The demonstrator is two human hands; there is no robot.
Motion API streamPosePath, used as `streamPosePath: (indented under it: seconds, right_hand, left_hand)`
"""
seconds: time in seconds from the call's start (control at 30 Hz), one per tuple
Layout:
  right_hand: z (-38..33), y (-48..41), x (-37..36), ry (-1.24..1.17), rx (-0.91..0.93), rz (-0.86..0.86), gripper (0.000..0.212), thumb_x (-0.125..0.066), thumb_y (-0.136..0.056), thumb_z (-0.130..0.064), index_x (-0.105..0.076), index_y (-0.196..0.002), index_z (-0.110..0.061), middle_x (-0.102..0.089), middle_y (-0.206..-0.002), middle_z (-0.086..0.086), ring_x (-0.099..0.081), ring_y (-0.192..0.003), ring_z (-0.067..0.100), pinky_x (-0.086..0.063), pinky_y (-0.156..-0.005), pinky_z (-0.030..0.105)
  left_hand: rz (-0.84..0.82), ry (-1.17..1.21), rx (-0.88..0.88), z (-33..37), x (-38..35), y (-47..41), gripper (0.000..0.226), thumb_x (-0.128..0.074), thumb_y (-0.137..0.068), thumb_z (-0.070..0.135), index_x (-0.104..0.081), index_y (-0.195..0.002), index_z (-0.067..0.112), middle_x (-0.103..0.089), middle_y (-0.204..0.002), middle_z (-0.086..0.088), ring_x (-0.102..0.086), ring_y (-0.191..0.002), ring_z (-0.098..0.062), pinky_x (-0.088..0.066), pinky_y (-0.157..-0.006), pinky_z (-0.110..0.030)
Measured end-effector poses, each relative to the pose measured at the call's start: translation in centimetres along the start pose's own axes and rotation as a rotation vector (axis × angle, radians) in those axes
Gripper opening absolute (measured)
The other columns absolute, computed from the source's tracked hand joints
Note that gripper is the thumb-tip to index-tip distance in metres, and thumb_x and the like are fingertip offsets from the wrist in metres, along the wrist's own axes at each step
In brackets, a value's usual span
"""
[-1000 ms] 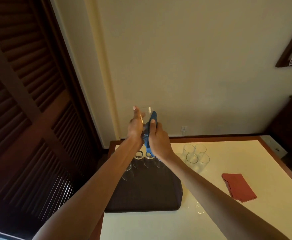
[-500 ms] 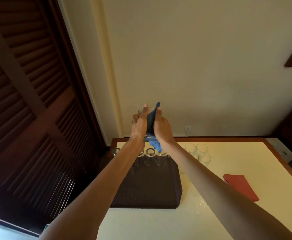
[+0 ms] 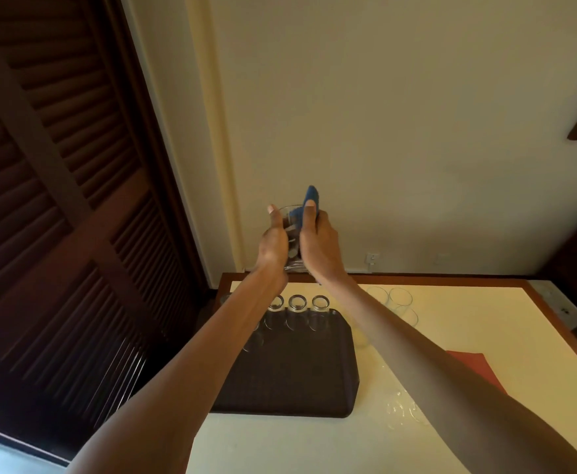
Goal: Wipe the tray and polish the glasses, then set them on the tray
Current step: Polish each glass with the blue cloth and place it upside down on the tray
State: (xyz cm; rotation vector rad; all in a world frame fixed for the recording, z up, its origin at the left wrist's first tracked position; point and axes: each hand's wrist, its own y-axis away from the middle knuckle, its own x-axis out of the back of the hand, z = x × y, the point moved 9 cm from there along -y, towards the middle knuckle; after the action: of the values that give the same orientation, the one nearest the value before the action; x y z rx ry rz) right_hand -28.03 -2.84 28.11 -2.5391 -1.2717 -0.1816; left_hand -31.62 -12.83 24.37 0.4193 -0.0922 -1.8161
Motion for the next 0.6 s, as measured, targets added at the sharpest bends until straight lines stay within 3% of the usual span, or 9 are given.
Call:
streamPosePath:
  seconds: [0.1,0.17,0.2,0.27,0.3,0.37,0.43,0.53,0.6]
  right_hand:
    - [1.0,-1.0,0.3,-0.061,-0.121,-0.011,0.063,-0.021,-0.109,-0.046,-0.066,-0.102,-0.003,-0.067,-0.077,0.001,-0.066,-0.067,0.011,-0.049,-0.057,0.018]
    - [2.0,-0.5,-0.1,-0.098,-0.194,-0.056,0.067,-0.017,-0.110,-0.043,-0.066,-0.094,-0.001,-0.062,-0.070,0.000,-0.061,-0.063,0.008,-0.044,-0.051,0.008]
    - [2.6,-0.1,-0.5,-0.086,-0.205,-0.079,0.067,-0.016,-0.110,-0.042,-0.065,-0.091,-0.001,-0.062,-0.069,-0.001,-0.060,-0.063,0.007,-0.042,-0.050,0.005]
    - [3.4,0.9,-1.0,-0.051,-0.177,-0.105,0.068,-0.016,-0.110,-0.042,-0.065,-0.093,0.002,-0.066,-0.073,0.004,-0.064,-0.066,0.009,-0.042,-0.052,0.005]
    - [3.6,1.5,-1.3,-0.039,-0.145,-0.107,0.065,-0.017,-0.109,-0.044,-0.063,-0.100,0.001,-0.068,-0.078,0.006,-0.066,-0.069,0.012,-0.045,-0.054,0.008]
    - [3.3,2.0,-1.7,-0.020,-0.070,-0.094,0.049,-0.025,-0.108,-0.044,-0.053,-0.114,-0.005,-0.067,-0.089,0.007,-0.067,-0.074,0.014,-0.049,-0.056,0.014]
    - [2.1,1.5,-1.8,0.029,0.036,-0.056,0.037,-0.033,-0.108,-0.039,-0.045,-0.126,-0.009,-0.063,-0.104,0.006,-0.066,-0.085,0.014,-0.050,-0.063,0.014]
    - [0.6,-0.1,-0.9,0.127,0.148,0.028,0.039,-0.037,-0.105,-0.044,-0.043,-0.127,-0.011,-0.061,-0.111,0.008,-0.065,-0.092,0.019,-0.055,-0.073,0.024]
    - [0.8,-1.6,-0.1,0.108,0.103,0.034,0.042,-0.033,-0.105,-0.049,-0.047,-0.118,-0.012,-0.067,-0.097,0.008,-0.069,-0.077,0.019,-0.058,-0.063,0.031]
  left_hand:
    - [-0.007,-0.038,-0.002,0.2,-0.8,-0.7,0.079,-0.041,-0.098,0.074,-0.072,-0.123,0.006,-0.070,-0.100,-0.019,-0.069,-0.086,-0.028,-0.059,-0.081,-0.042]
    - [0.005,-0.055,0.010,0.4,-0.7,-0.9,0.074,-0.055,-0.096,0.068,-0.067,-0.127,0.001,-0.071,-0.101,-0.029,-0.073,-0.088,-0.034,-0.051,-0.066,-0.032]
    - [0.004,-0.045,0.018,0.5,-0.5,-1.1,0.070,-0.057,-0.095,0.066,-0.069,-0.124,0.003,-0.071,-0.087,-0.028,-0.074,-0.078,-0.031,-0.048,-0.060,-0.030]
    - [-0.008,-0.052,0.042,0.5,-0.3,-1.7,0.068,-0.057,-0.095,0.067,-0.067,-0.117,0.004,-0.058,-0.055,-0.012,-0.058,-0.046,-0.020,-0.044,-0.052,-0.028]
    - [-0.017,-0.046,0.042,0.4,-0.3,-2.1,0.070,-0.058,-0.094,0.069,-0.065,-0.116,0.003,-0.058,-0.058,-0.009,-0.057,-0.048,-0.019,-0.050,-0.054,-0.031]
    - [0.016,-0.038,0.001,0.7,-0.3,-2.5,0.066,-0.056,-0.094,0.070,-0.063,-0.115,0.007,-0.069,-0.087,-0.010,-0.070,-0.079,-0.023,-0.060,-0.075,-0.039]
    - [0.041,-0.071,-0.041,1.0,-0.4,-2.9,0.057,-0.049,-0.099,0.068,-0.064,-0.107,0.014,-0.072,-0.106,-0.010,-0.072,-0.102,-0.025,-0.060,-0.090,-0.042]
    - [-0.012,0.011,0.010,0.0,-1.1,-2.9,0.066,-0.042,-0.099,0.071,-0.069,-0.120,0.015,-0.076,-0.116,-0.014,-0.074,-0.106,-0.027,-0.058,-0.097,-0.045]
    - [-0.023,0.011,0.018,-0.4,-1.4,-2.4,0.066,-0.034,-0.102,0.070,-0.069,-0.126,0.019,-0.078,-0.114,-0.010,-0.074,-0.106,-0.025,-0.058,-0.095,-0.045]
